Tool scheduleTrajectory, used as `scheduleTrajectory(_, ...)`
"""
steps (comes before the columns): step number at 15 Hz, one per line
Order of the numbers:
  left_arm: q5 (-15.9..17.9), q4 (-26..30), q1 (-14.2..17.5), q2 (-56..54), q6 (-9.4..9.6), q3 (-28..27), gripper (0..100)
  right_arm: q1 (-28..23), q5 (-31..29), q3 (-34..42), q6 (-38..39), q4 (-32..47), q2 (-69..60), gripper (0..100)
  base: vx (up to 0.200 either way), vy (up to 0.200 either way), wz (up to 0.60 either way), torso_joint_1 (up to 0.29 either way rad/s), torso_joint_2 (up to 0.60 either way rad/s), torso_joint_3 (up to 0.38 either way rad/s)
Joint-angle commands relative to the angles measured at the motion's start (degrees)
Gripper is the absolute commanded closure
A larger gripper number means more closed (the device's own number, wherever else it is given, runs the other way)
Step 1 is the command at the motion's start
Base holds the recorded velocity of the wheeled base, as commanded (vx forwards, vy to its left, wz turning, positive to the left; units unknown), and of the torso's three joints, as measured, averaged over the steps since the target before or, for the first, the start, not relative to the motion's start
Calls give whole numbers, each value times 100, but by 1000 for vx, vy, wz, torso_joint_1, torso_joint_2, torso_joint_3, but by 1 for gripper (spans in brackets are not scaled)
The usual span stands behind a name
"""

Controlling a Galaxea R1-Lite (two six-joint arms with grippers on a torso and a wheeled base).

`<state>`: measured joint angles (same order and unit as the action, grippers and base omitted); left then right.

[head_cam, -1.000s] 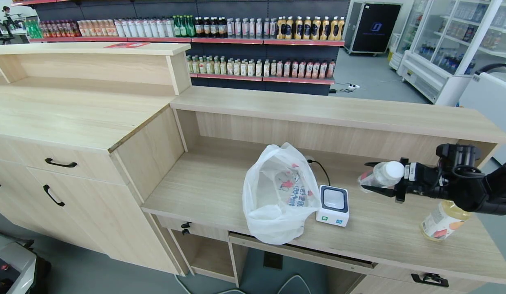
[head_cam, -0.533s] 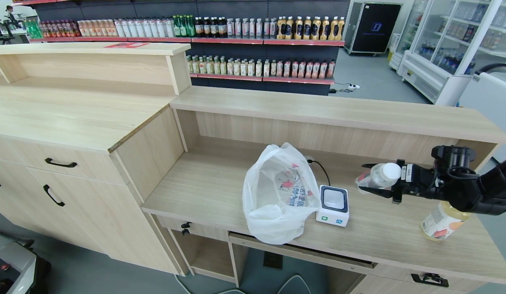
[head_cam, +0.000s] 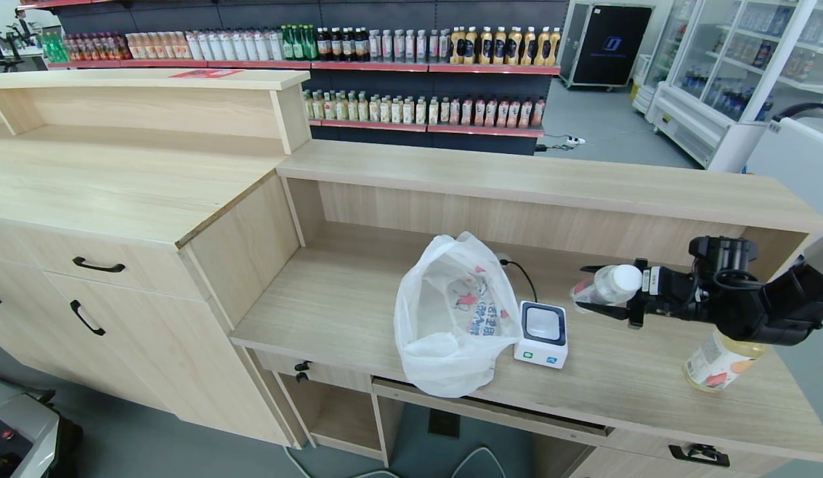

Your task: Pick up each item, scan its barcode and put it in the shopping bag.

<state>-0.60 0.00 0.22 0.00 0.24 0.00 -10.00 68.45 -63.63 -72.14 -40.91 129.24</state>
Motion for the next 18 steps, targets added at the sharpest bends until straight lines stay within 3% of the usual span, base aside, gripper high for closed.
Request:
scheduleTrajectory(1, -2, 0, 4, 0, 2, 0, 100, 33, 2, -96, 7, -5, 127, 100, 0, 0, 0, 0, 0, 0)
scheduleTrajectory(18, -2, 0, 4, 0, 2, 0, 100, 349, 54, -896, 210, 22, 769, 100, 0, 0, 0, 0, 0, 0)
